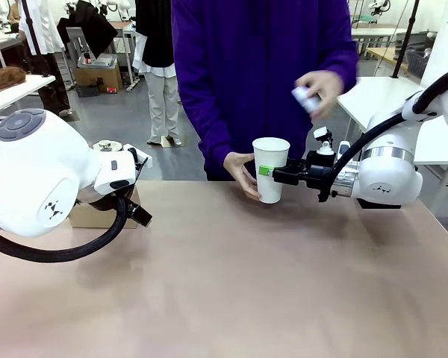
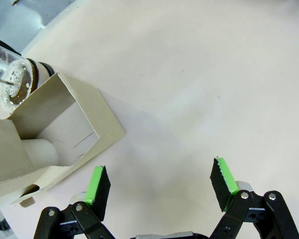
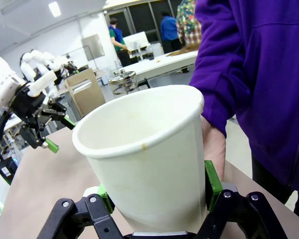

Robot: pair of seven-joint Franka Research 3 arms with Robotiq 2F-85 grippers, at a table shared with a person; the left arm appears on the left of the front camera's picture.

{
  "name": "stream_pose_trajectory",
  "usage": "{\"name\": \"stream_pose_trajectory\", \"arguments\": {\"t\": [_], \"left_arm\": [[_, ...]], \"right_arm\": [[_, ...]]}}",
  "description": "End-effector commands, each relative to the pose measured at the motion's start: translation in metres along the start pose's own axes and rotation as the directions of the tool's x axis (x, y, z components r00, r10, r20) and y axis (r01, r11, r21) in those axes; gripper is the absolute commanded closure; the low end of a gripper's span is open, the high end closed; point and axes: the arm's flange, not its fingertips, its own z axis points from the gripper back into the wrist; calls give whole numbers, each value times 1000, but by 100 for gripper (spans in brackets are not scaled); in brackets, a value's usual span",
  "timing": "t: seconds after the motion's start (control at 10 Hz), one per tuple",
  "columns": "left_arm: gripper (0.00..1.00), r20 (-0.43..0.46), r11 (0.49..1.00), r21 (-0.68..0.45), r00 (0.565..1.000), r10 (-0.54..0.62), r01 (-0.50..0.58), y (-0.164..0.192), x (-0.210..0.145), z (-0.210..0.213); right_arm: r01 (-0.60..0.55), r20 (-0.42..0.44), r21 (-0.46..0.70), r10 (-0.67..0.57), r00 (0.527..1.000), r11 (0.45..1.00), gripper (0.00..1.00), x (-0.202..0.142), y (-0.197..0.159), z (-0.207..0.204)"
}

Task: Pour a drink into a cup and package it in a carrier.
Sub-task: When a person places the Paper Cup Lid on the 600 ml Paper Cup , lift the 600 ml Paper Cup.

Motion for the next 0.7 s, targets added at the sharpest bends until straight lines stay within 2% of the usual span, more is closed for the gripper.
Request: {"name": "stream_pose_trajectory", "arguments": {"t": [0.0, 0.6], "left_arm": [[0, 1, 1000, -2, 1000, 1, -1, 0, 0, 0], [0, 1, 1000, -2, 1000, 1, -1, 0, 0, 0]], "right_arm": [[-5, -4, -13, 5, 1000, 1000, 20, 3, 2, -2], [-5, -4, -13, 5, 1000, 1000, 20, 3, 2, -2]]}}
